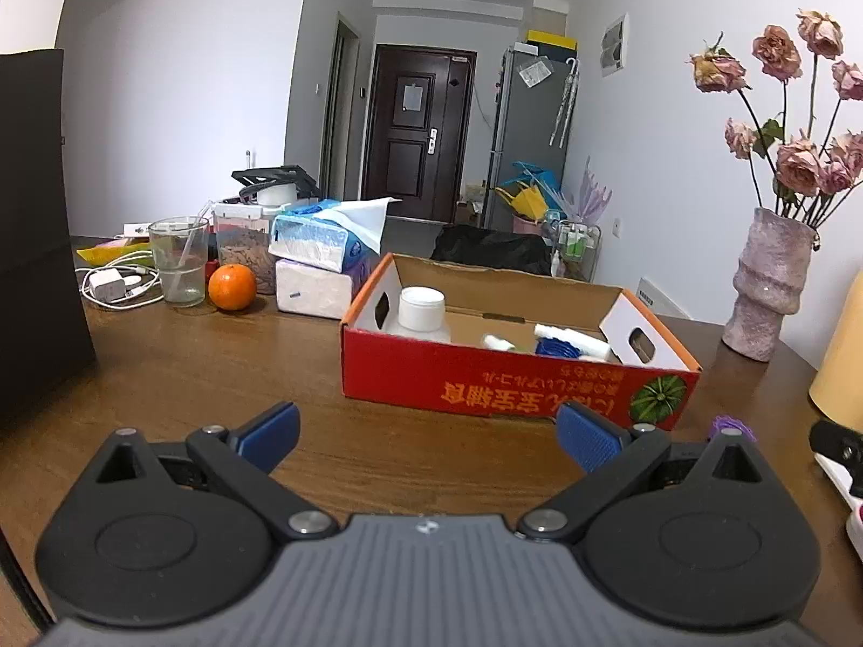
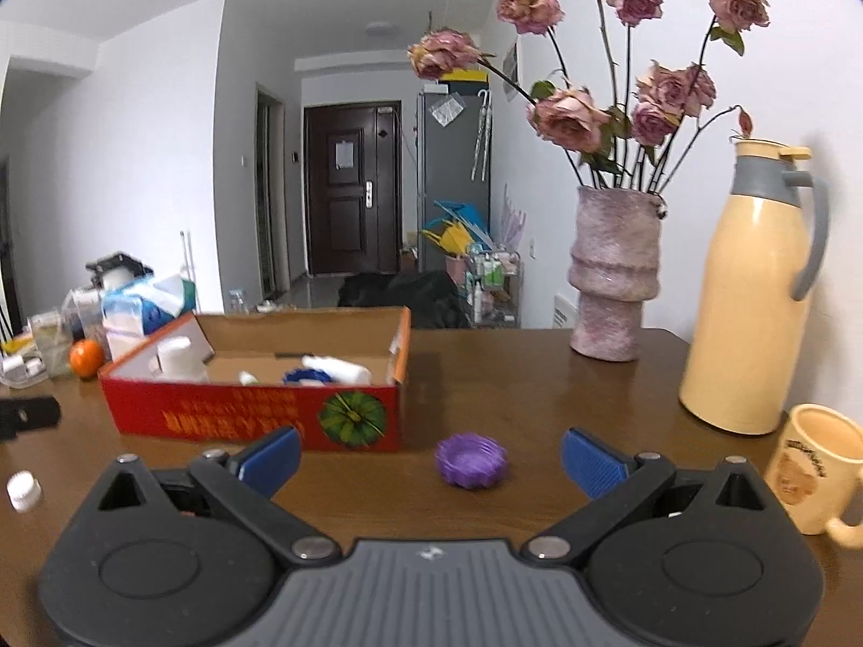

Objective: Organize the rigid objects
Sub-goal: 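Close the right tool on the red lint brush handle while the left tool nears the white cap, then close the left tool on the white round screw cap, then carry the white cap and red lint brush over the cardboard box with both tools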

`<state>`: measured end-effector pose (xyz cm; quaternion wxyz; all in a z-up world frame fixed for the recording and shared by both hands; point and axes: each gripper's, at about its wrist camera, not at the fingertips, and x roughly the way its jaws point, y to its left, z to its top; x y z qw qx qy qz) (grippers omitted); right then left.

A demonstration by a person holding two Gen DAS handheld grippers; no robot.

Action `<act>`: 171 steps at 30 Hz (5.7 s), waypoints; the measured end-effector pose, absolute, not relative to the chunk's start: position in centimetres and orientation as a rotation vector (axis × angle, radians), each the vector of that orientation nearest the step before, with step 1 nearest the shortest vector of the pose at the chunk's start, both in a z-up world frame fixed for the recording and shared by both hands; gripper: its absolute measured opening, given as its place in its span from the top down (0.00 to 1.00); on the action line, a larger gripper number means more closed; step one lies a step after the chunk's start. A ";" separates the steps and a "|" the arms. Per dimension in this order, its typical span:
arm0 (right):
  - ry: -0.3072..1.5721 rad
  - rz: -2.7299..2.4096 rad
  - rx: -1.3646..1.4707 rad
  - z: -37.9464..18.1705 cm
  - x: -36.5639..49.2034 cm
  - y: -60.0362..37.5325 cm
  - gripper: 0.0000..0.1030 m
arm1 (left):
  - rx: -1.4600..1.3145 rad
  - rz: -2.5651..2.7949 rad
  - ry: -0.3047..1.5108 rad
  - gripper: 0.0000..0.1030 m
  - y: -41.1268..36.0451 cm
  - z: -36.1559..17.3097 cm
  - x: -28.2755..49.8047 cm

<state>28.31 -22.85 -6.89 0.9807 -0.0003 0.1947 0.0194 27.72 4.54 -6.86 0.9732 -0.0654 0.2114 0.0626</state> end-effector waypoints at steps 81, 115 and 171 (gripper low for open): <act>0.435 -0.130 0.120 -13.4 24.8 -33.1 0.47 | -0.150 0.330 0.666 0.39 14.4 -13.9 31.7; 0.409 -0.086 0.118 -13.2 24.2 -31.2 0.47 | -0.129 0.213 0.552 0.61 10.8 -12.1 28.4; 0.334 0.207 0.084 -7.8 37.6 -16.0 0.47 | -0.131 0.019 0.399 0.61 3.6 -6.9 39.0</act>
